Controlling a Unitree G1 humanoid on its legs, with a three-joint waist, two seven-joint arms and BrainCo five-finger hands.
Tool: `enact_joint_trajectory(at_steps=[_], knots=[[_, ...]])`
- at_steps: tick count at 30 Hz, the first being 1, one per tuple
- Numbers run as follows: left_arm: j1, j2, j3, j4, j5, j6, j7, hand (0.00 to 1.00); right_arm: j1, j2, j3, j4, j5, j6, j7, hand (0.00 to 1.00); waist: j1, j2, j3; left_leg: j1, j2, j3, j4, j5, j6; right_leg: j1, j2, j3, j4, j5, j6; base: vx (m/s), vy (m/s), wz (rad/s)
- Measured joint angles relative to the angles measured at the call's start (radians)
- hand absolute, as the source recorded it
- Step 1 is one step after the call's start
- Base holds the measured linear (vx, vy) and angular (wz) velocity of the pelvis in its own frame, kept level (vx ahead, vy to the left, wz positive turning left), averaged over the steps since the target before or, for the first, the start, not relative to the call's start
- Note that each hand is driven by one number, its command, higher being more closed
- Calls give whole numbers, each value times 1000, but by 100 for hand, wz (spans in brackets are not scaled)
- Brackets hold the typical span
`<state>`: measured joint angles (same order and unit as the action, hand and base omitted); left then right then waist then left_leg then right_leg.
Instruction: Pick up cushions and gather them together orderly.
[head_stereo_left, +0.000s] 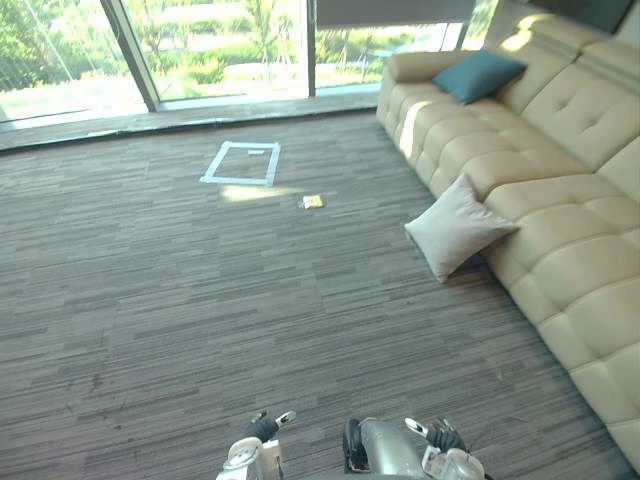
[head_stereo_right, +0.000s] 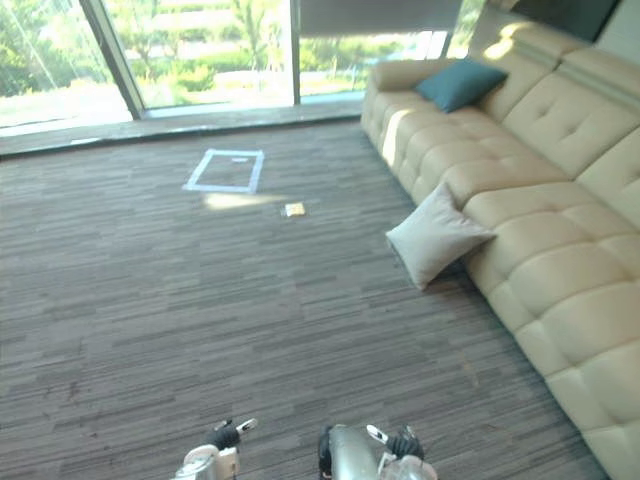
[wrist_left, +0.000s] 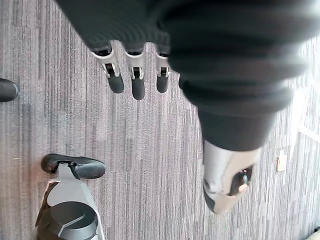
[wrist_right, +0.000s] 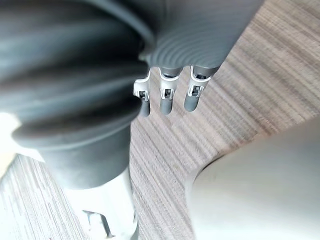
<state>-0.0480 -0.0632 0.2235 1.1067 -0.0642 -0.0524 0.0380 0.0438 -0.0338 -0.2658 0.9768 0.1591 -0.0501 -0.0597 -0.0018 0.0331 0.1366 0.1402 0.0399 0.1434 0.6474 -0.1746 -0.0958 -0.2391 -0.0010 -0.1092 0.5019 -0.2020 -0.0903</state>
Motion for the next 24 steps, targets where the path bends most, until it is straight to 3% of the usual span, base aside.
enact_joint_trajectory(at_steps=[1,2,4,5,6,7,9,10,11,13,14,15,16,17,19,20,22,24], knots=[[2,2,10,-8,1,0,0,0,-1,-4,8,0,1,0,0,0,4,3,3,-62,17,-13,125,78,-34,32,9,8,-24,-9,-13,594,-162,-33],[10,7,25,-21,-3,-4,0,0,-6,-9,27,0,0,2,-3,0,18,8,8,-161,50,-8,325,135,-30,96,36,37,-64,-26,-36,473,-95,-60],[13,22,22,-39,-9,-8,0,0,-12,-4,62,2,1,3,-4,0,32,-4,18,-248,65,25,408,79,44,200,47,97,-122,-50,-56,445,-43,-106],[16,28,14,-64,-20,-11,1,0,-8,-4,84,10,9,3,-2,0,62,-15,20,-303,83,84,337,31,55,290,45,164,-188,-44,-45,491,17,-130],[21,29,14,-73,-25,-15,1,0,-10,-3,83,18,10,3,-2,0,68,-16,19,-317,92,106,291,14,59,314,43,187,-204,-47,-39,485,41,-127],[23,30,15,-78,-28,-22,2,0,-8,3,82,21,10,5,-2,0,69,-17,19,-338,95,125,215,-2,64,348,35,206,-228,-53,-29,443,87,-83],[23,29,20,-83,-34,-29,2,0,-2,1,72,20,11,9,-13,0,66,-20,18,-387,70,133,-109,-2,51,433,9,268,-288,-92,2,506,140,-75],[22,28,21,-84,-35,-30,2,0,-2,-1,73,20,11,11,-15,0,66,-21,18,-391,63,119,-167,6,50,446,3,278,-297,-101,8,558,210,-60],[22,27,25,-87,-36,-30,3,0,-1,-1,73,20,11,12,-21,0,67,-23,15,-402,42,84,-295,39,41,470,-11,302,-311,-126,30,609,280,-64],[28,27,26,-98,-36,-31,3,0,1,-2,74,21,9,12,-22,0,71,-29,6,-412,25,37,-397,87,61,516,-41,353,-324,-163,77,679,355,-82],[30,28,26,-97,-36,-29,3,0,7,2,75,23,8,12,-21,0,76,-34,-12,-411,12,49,-372,191,60,523,-64,402,-293,-181,106,609,353,-76],[29,43,26,-91,-36,-29,3,0,13,13,72,22,8,14,-22,0,77,-67,-27,-409,-8,83,-358,157,82,502,-91,422,-254,-183,119,742,432,-93],[26,57,35,-85,-36,-29,3,0,18,36,70,20,7,12,-18,0,78,-104,-36,-383,-26,132,-342,118,94,454,-122,451,-143,-163,170,835,495,-80],[21,71,34,-74,-36,-28,3,0,24,52,71,21,6,16,-18,0,81,-134,-34,-323,-58,166,-359,97,114,405,-126,484,26,-113,245,679,399,-80],[19,76,28,-52,-36,-22,4,0,28,59,80,20,0,17,-11,0,78,-129,-26,-215,-74,172,-400,69,141,291,-94,498,312,-6,341,580,346,-67],[15,75,17,-31,-36,-21,5,0,23,47,82,15,-2,9,-4,0,66,-111,-15,-138,-71,173,-418,55,144,224,-70,457,440,-5,337,533,316,-68],[0,72,13,-1,-36,-16,6,0,23,32,81,-7,-2,3,0,0,63,-87,-4,-53,-63,184,-456,48,148,130,-57,379,507,-29,295,366,199,-58],[-4,67,12,9,-36,-8,6,0,13,25,73,-13,-2,-1,0,0,57,-68,5,57,-58,208,-538,32,149,23,-31,268,462,-85,201,371,158,-43]])
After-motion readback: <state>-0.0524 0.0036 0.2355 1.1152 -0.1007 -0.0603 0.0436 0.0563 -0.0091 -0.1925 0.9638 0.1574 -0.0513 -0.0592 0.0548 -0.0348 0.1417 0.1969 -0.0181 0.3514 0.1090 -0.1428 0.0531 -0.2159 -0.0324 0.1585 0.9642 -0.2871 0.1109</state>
